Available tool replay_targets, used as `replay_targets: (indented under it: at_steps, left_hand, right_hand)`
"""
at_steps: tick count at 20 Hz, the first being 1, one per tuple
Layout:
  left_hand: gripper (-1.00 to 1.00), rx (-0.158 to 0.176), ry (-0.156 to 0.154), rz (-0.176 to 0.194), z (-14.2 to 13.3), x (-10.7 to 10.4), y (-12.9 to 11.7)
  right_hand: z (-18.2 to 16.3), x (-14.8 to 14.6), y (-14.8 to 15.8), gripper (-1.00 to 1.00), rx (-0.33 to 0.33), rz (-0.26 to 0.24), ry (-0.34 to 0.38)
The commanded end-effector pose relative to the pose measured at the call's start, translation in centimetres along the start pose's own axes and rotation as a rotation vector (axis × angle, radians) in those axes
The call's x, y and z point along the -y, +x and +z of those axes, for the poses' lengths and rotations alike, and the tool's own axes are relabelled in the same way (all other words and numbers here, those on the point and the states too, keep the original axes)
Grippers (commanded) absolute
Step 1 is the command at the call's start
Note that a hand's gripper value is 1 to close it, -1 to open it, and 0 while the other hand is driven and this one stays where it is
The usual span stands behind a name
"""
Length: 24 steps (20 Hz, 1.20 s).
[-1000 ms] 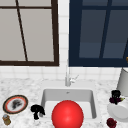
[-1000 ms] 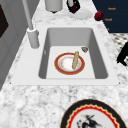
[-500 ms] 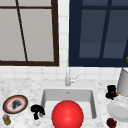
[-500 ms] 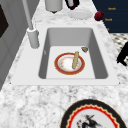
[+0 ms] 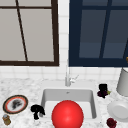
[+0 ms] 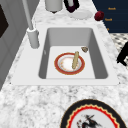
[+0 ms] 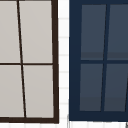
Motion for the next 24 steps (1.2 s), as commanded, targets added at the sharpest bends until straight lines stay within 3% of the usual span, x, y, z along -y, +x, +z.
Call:
replay_targets:
  at_steps: [1, 13, 21, 24]
  left_hand:
    - [0.00, 0.000, 0.000, 0.000, 0.0, 0.0, 0.0]
    - [0.00, 0.000, 0.000, 0.000, 0.0, 0.0, 0.0]
    - [0.00, 0.000, 0.000, 0.000, 0.0, 0.0, 0.0]
    - [0.00, 0.000, 0.000, 0.000, 0.0, 0.0, 0.0]
  right_hand:
    - [0.2, 0.4, 3.1, 1.00, -0.007, -0.001, -0.029]
    - [-1.0, -0.8, 13.6, 1.00, -0.009, 0.007, -0.022]
    - [-4.5, -4.2, 20.5, 1.00, -0.009, 0.005, -0.009]
    - [-4.7, -6.1, 23.0, 1.00, 0.015, -0.036, -0.007]
